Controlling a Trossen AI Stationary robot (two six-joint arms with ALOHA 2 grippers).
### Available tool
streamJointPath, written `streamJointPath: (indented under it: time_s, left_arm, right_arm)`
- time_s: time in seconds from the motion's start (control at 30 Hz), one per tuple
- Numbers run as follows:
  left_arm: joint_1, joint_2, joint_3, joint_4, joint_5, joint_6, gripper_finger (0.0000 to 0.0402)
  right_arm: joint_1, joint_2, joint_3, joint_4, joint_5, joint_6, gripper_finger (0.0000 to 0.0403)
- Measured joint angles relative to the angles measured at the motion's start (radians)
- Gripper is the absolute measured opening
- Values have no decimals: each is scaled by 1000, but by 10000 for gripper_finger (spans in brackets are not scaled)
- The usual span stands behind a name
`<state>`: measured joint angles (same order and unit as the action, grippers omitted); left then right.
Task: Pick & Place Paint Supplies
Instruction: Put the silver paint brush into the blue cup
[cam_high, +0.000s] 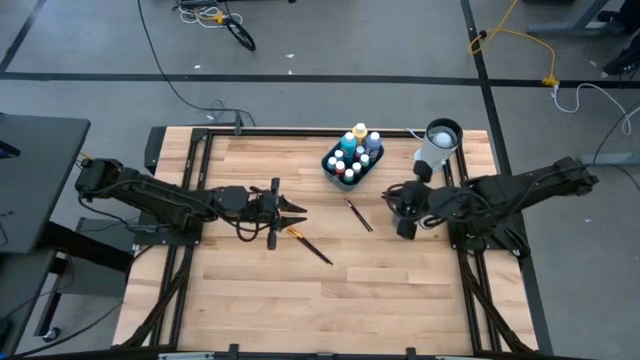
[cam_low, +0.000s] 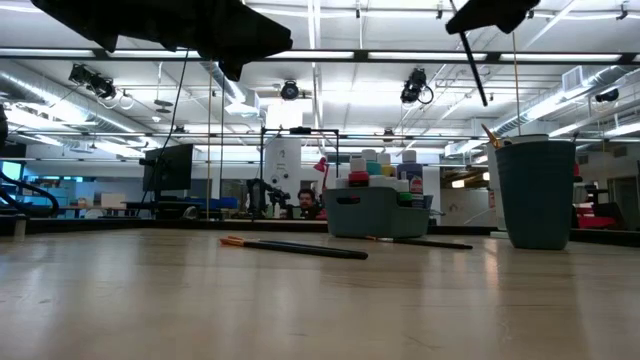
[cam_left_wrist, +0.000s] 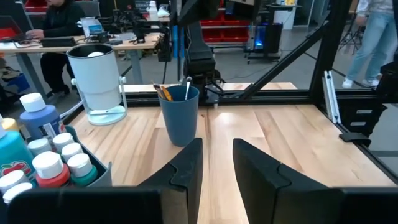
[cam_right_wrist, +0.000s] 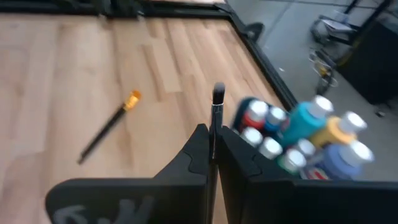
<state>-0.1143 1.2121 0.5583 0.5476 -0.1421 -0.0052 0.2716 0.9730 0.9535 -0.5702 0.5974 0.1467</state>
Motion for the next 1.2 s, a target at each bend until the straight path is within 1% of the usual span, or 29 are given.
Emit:
streamJointPath:
  time_s: [0.13, 0.27, 0.4, 0.53, 0.8, 0.93, 1.07, 1.2]
  left_arm:
    - [0, 0, 0, 0, 0, -24, 98]
    - [0, 0, 0, 0, 0, -32, 98]
    - [0, 0, 0, 0, 0, -31, 98]
    - [0, -1, 0, 0, 0, -32, 98]
    - [0, -1, 0, 0, 0, -32, 98]
    - [0, -1, 0, 0, -1, -33, 98]
    - [0, -1, 0, 0, -2, -33, 98]
    - [0, -1, 0, 0, -2, -33, 98]
  right_arm:
    - [17, -16, 0, -76, 69, 43, 13]
    - [28, -26, -9, -96, 76, 67, 13]
    - [35, -44, -70, -97, 76, 98, 13]
    - [37, -84, -137, -31, 75, 100, 13]
    - [37, -199, -278, 41, 67, 104, 16]
    - [37, -243, -381, 145, 66, 100, 16]
    - [37, -262, -492, 260, 68, 93, 20]
    - [36, -264, -567, 315, 66, 105, 20]
